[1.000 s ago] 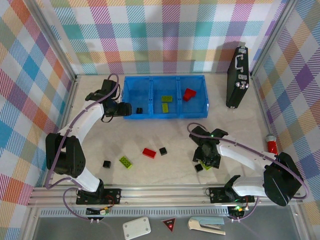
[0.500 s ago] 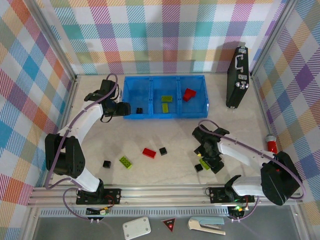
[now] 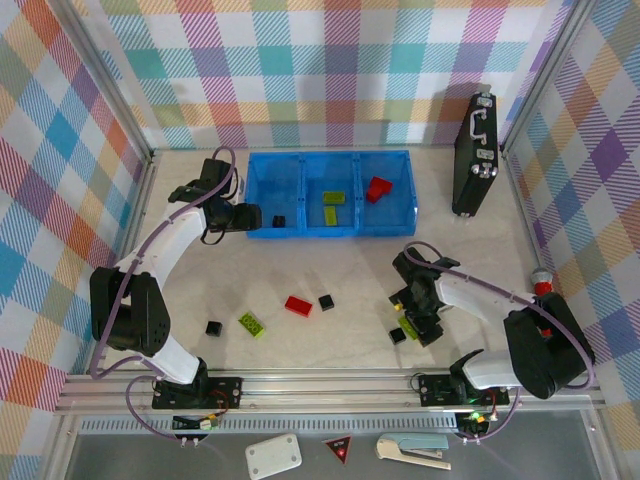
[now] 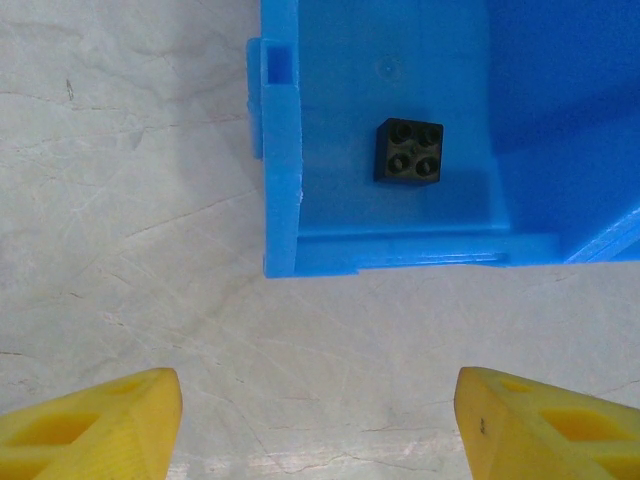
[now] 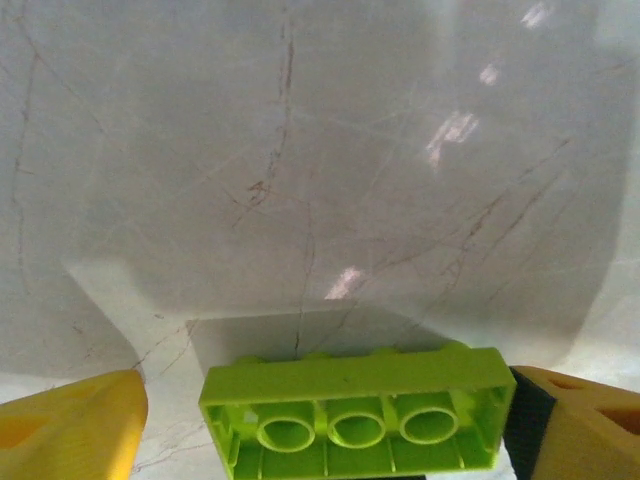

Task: Sort the legos into containers by color
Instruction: Pick up the lego from the bottom-right of the table, then place the lego in the container.

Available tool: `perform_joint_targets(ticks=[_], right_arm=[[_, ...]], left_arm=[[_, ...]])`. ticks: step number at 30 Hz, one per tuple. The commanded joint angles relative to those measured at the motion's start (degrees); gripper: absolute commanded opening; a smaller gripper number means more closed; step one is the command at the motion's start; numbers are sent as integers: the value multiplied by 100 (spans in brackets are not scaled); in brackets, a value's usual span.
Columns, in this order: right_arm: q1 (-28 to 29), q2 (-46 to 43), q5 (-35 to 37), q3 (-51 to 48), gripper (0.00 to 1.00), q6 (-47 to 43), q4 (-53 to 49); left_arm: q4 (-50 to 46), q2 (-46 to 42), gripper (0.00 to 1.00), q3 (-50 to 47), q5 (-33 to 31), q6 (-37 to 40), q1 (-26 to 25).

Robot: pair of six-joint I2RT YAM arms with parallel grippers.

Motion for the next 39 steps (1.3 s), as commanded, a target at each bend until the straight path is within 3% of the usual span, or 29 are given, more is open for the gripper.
perform_joint_targets(ticks=[1, 20, 28, 39], right_arm=[[-44, 65, -133, -141, 88, -71, 95], [-123, -498, 333, -96, 66, -220, -283], [-132, -462, 677, 581, 67, -1865, -180], [-92, 273, 73, 2073, 66, -4055, 329]], left_arm=[[-19, -96, 72, -87, 19, 94, 86], [-28, -91, 72, -85, 55, 92, 103], [-27, -122, 72, -82, 47, 92, 103], [6, -165, 72, -90, 124, 89, 111]])
